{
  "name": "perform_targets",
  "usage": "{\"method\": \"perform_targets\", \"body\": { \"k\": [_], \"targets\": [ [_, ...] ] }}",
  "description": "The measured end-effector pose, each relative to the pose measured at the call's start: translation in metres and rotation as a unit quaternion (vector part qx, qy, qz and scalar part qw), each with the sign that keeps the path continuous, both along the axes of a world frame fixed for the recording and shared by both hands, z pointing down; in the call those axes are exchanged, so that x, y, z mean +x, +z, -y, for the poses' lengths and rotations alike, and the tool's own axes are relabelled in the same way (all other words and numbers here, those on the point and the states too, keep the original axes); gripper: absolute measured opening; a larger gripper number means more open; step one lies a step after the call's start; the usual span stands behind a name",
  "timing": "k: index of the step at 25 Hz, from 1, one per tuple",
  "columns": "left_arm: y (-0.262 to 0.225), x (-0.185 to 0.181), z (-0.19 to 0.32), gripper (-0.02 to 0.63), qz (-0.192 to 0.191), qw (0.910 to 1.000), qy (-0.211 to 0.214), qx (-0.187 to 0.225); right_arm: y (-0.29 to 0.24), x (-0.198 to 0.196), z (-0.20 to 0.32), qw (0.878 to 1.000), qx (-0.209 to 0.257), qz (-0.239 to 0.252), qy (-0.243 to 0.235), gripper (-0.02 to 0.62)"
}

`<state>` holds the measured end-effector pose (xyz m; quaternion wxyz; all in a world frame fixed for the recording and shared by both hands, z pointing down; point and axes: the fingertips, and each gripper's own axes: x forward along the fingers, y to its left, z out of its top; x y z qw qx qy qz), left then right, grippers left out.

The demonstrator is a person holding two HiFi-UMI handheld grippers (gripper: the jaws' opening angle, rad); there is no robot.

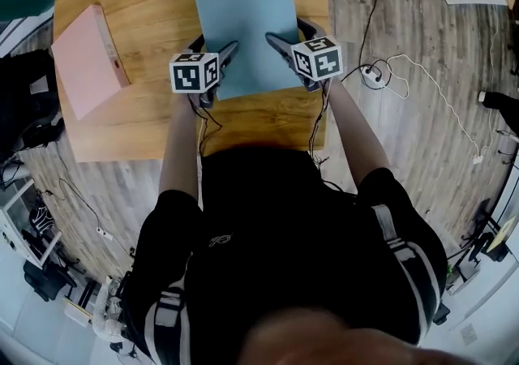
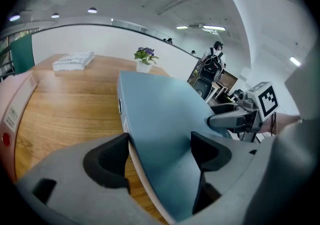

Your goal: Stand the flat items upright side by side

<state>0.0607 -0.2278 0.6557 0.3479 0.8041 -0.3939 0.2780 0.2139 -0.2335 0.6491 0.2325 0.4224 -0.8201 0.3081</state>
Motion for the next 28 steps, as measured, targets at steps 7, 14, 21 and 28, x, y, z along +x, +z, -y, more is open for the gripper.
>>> {"method": "perform_targets", "body": {
  "k": [7,14,21,28],
  "targets": [
    [-0.052,0.003,0.014,0.410,0.024,0.9902,0.001,0.138,-0.051,0.003,0.005,0.992,0.126,-0.015,0.018,0.383],
    [-0.086,0.001,0.016,0.417,0.051,0.9690,-0.002,0.242,-0.083,-0.001,-0.001,0.974,0.222,-0.034,0.034,0.382],
    [-0.106,0.002,-0.001,0.417,0.064,0.9462,0.000,0.317,-0.104,0.000,-0.015,0.961,0.267,-0.034,0.061,0.368],
    [-0.113,0.000,-0.028,0.417,0.078,0.9321,-0.002,0.354,-0.117,0.003,-0.043,0.957,0.281,-0.003,0.068,0.348]
  ]
}}
